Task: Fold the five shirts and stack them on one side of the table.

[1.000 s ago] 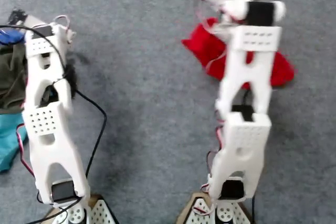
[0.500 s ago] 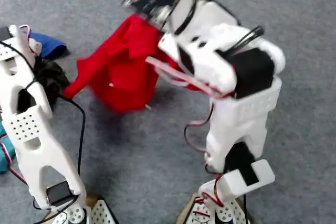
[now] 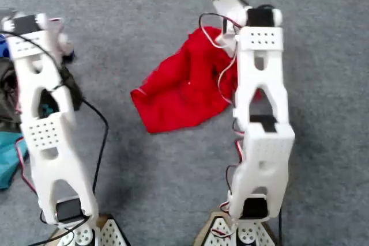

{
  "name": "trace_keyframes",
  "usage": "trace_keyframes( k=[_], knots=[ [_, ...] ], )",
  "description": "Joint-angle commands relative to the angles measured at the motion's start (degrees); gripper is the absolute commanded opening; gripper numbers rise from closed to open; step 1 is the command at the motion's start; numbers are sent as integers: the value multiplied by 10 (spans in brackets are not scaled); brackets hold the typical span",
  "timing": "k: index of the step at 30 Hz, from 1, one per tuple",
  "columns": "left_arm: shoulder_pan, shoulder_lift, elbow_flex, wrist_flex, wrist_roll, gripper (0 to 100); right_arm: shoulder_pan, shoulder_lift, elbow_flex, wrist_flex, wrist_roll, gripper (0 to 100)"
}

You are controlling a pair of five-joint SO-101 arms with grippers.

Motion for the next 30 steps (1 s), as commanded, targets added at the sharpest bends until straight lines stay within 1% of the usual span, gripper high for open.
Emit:
trace_keyframes(
  k=[1, 5, 8, 12, 17, 21, 25, 27, 28, 30],
  knots=[
    [63, -11, -24, 6, -33, 111, 46, 56, -35, -23, 11, 9],
    [126, -10, -24, -4, -37, 113, 105, 109, -80, -20, 24, 9],
    [172, -10, -5, -32, -34, 141, 137, 145, -106, -32, 30, 9],
    [239, -10, 72, -85, -3, 150, 159, 202, -138, -73, 21, 9],
    [304, -10, 190, -164, 0, 150, 167, 227, -204, -59, 15, 9],
    [323, -10, 244, -185, 0, 150, 169, 247, -220, -63, 18, 9],
    [324, -11, 270, -175, -3, 146, 169, 262, -241, -61, 18, 9],
    [324, -11, 270, -151, -3, 144, 169, 264, -244, -60, 18, 9],
    [324, -10, 271, -142, -4, 129, 169, 264, -244, -58, 19, 9],
    [330, -4, 272, -124, -4, 50, 169, 263, -245, -39, 40, 9]
  ],
)
